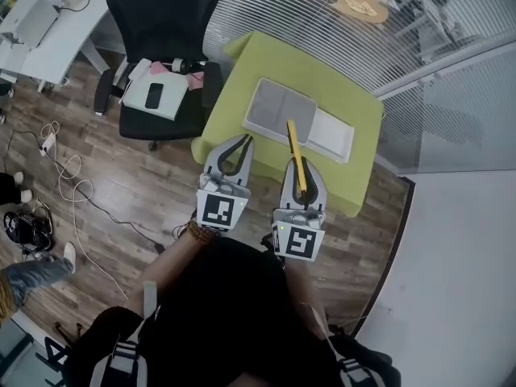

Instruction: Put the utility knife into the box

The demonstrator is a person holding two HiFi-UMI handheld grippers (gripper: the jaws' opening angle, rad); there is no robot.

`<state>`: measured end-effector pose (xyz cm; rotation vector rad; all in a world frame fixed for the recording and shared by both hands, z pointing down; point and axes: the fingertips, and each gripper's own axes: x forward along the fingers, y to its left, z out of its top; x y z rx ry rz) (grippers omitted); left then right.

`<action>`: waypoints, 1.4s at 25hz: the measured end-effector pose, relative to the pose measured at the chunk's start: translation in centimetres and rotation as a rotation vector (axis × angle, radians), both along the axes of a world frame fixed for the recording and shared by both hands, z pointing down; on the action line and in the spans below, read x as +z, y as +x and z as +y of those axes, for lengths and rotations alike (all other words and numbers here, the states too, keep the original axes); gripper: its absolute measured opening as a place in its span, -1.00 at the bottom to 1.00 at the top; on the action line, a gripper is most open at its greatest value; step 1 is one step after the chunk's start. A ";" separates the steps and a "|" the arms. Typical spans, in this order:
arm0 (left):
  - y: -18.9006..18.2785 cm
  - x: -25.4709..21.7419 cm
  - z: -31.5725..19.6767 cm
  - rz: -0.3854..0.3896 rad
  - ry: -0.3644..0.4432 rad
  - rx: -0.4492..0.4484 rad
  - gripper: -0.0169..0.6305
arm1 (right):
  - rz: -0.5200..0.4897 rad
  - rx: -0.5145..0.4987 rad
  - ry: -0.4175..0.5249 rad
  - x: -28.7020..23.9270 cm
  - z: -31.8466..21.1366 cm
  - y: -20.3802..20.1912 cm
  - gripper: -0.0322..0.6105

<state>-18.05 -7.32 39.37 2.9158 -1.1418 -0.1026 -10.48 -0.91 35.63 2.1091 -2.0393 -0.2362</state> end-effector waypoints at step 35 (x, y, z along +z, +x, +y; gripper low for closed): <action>23.6 1.5 -6.3 -0.141 0.035 -0.143 -0.91 | 0.214 -0.262 -0.098 4.4 -8.9 28.6 -0.74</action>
